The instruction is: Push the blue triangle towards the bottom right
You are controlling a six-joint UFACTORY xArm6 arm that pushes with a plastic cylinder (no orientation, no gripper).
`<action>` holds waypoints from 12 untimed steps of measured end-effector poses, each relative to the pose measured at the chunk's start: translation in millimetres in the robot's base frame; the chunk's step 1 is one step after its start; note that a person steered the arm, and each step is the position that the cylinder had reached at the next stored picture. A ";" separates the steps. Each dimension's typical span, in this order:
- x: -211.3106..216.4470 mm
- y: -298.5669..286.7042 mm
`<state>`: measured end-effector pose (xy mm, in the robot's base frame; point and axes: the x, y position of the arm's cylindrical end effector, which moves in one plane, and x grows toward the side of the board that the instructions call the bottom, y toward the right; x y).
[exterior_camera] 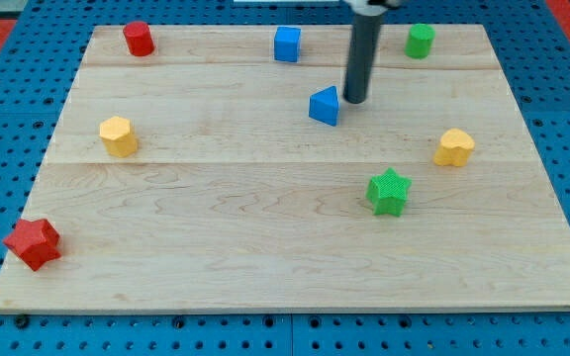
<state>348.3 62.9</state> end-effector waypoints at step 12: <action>105.1 -84.0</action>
<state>453.4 -21.1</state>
